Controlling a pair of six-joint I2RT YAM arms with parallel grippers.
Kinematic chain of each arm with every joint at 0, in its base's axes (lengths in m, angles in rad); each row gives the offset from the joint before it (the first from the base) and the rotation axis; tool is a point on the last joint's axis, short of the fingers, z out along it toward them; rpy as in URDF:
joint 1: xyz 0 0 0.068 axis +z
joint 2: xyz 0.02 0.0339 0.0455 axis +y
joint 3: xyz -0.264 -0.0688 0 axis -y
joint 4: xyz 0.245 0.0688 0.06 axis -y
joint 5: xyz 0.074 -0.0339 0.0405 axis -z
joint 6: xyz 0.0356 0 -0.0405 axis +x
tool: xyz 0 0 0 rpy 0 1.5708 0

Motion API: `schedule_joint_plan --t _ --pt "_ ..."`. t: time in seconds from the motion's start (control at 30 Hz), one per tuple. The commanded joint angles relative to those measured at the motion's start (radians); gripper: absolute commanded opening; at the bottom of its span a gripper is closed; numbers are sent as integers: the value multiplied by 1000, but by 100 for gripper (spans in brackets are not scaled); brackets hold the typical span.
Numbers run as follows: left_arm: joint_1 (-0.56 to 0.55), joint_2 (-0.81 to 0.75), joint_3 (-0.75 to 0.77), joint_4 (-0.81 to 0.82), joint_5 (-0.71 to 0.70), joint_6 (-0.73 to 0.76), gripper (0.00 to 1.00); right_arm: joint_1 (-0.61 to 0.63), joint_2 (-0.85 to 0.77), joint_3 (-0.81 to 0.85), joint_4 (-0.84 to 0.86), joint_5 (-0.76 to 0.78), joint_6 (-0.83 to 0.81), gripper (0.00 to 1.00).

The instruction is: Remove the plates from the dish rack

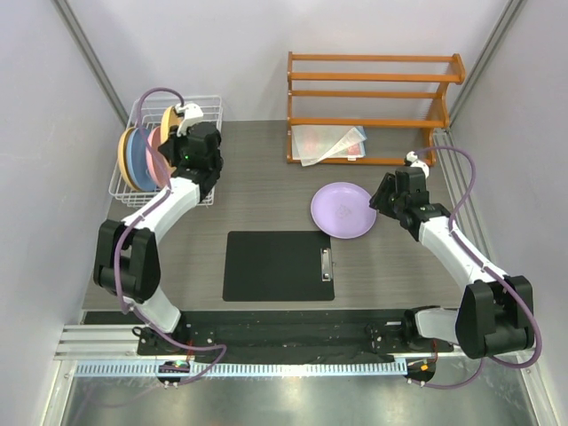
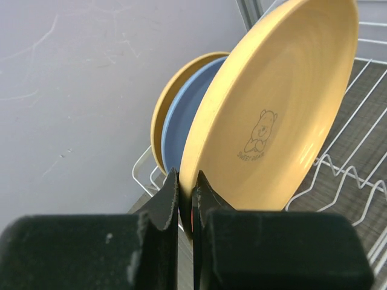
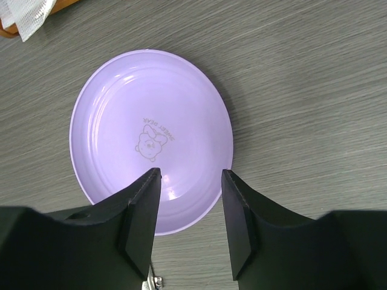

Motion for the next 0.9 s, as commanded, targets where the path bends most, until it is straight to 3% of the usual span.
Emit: schedule_joint_plan --t 0.0,0.17,0.27,0.3,0.37,0.4,0.53,0.63,0.87 --pt "-33 -88 43 104 -98 67 0 12 -51 4 20 -29 -5 52" --pt "-92 -139 191 -316 38 -154 0 29 -64 38 24 -188 -65 56" --pt "-132 -180 242 -519 246 -314 0 49 -68 62 44 -252 -63 61" --pt "-136 -192 245 -578 411 -354 0 57 -73 67 61 -268 -60 61" --pt "-137 -228 232 -604 545 -462 0 75 -81 76 104 -299 -45 64" --pt "-137 -238 225 -614 684 -493 0 80 -81 76 124 -320 -30 66" --pt "-137 -284 129 -559 947 -616 0 106 -68 82 240 -398 35 67" --pt "-137 -301 69 -521 1079 -702 0 152 -41 98 288 -395 60 67" --pt "-148 -295 1 -470 1195 -793 0 205 8 99 362 -386 101 67"
